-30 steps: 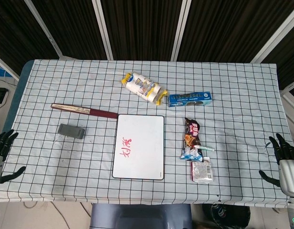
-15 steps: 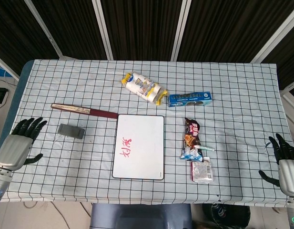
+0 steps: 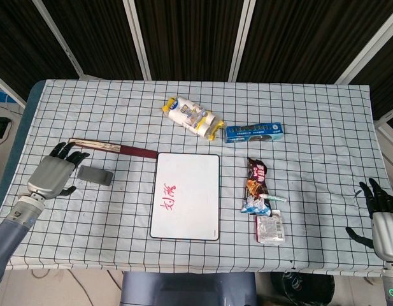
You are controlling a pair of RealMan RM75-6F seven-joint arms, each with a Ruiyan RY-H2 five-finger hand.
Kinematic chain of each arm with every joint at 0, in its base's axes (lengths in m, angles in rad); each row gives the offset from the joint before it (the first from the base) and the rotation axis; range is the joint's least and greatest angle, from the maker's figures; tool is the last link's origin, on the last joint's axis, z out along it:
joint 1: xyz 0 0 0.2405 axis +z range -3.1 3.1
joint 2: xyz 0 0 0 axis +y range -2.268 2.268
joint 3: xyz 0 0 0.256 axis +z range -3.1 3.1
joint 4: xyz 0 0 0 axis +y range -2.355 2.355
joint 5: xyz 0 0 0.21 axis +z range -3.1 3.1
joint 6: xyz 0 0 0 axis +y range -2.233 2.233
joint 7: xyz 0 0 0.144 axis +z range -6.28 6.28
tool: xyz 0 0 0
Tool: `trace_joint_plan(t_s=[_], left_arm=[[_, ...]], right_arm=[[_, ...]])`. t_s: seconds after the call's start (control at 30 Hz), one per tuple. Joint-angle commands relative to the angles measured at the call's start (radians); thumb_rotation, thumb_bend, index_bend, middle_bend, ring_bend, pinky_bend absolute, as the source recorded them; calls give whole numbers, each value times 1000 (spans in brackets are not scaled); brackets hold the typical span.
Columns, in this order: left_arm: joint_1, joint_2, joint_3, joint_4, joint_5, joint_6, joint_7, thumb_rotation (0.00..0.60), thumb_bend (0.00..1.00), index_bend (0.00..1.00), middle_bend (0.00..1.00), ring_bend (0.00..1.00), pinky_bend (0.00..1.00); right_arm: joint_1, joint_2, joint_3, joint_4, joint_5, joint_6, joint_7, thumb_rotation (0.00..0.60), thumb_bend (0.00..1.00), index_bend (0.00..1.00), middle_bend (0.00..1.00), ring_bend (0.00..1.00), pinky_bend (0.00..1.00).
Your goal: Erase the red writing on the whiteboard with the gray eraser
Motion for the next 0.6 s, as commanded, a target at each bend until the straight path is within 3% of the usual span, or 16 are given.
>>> trace_joint_plan(t_s=[0.03,0.27,0.6], left_arm=[[-19,-31,6,35,-12,-14,8,600,181,241,258,0,85],[-45,-103,28,133,6,-32,-15,600,196,301,270,0,85],[-79,-173,38,239,-5,-50,-29,600,201,304,275,0,85]], right_arm=[[0,1,0,0,-1,0,0,600,90,4,21,136,187],[0,2,1,1,5,-2,4,600,90,4,21,136,187],[0,2,2,0,8,-4,1,600,90,4,21,136,187]])
